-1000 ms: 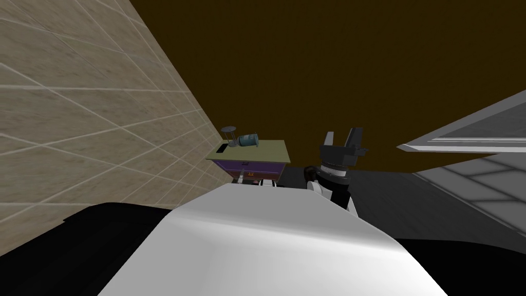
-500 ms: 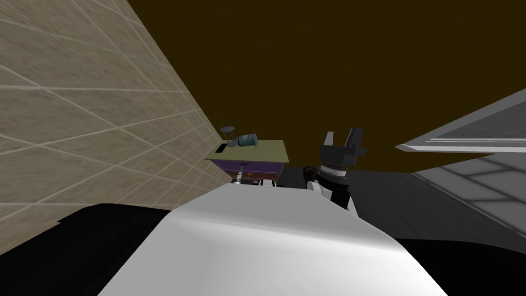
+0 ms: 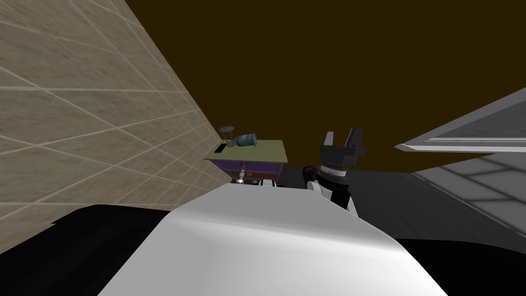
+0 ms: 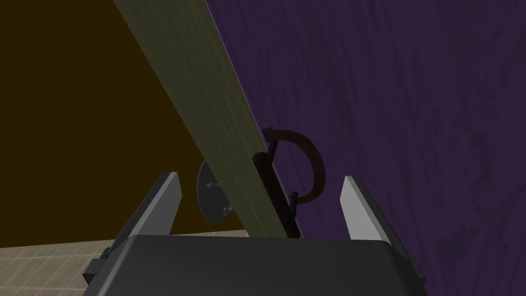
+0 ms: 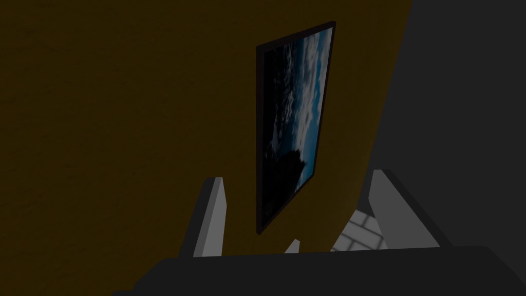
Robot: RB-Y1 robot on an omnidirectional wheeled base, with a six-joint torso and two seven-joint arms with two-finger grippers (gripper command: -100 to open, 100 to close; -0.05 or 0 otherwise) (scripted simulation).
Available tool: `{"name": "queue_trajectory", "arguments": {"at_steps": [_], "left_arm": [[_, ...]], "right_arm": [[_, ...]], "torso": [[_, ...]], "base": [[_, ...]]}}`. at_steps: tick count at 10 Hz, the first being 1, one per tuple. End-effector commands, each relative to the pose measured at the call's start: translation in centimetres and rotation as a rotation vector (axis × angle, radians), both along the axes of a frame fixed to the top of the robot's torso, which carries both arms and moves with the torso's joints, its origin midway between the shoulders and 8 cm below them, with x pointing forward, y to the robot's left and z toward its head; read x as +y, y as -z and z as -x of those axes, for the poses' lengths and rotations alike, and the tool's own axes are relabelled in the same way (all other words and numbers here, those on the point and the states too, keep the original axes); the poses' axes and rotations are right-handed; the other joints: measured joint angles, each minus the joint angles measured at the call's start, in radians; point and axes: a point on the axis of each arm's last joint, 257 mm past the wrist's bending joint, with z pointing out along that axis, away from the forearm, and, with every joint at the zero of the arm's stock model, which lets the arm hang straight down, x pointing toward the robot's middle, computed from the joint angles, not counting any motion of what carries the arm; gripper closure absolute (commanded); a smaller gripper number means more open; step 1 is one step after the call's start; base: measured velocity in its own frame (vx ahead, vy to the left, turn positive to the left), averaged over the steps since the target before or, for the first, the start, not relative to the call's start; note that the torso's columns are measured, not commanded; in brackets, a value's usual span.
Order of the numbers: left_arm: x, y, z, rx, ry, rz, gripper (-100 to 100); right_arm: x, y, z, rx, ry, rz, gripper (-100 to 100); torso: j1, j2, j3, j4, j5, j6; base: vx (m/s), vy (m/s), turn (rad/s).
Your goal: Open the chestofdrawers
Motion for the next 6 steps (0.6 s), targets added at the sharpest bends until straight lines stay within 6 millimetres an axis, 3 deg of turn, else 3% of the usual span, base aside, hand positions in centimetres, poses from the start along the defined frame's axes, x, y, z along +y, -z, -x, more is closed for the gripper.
{"name": "queue_trajectory", "arguments": {"at_steps": [1,3,4,6], "left_arm": [[0.4,-0.6,-1.7,0.000,0.001,-0.001,-100],[0.4,-0.8,-1.8,-0.002,0.001,-0.002,-100],[0.2,-0.3,-0.9,0.000,0.001,0.000,100],[0.0,0.0,0.0,0.000,0.000,0.000,100]], "right_arm": [[0.0,0.0,0.0,0.000,0.000,0.000,0],[0.0,0.0,0.0,0.000,0.000,0.000,0],[0.0,0.0,0.0,0.000,0.000,0.000,0],[0.0,0.0,0.0,0.000,0.000,0.000,0]], "torso": [[-0.001,0.000,0.000,0.000,0.000,0.000],[-0.001,0.000,0.000,0.000,0.000,0.000],[-0.001,0.000,0.000,0.000,0.000,0.000],[-0.002,0.003,0.001,0.003,-0.002,0.000]], "base": [[0.004,-0.020,0.003],[0.004,-0.017,0.001],[-0.001,0.013,-0.004],[-0.005,0.024,-0.002]]}}
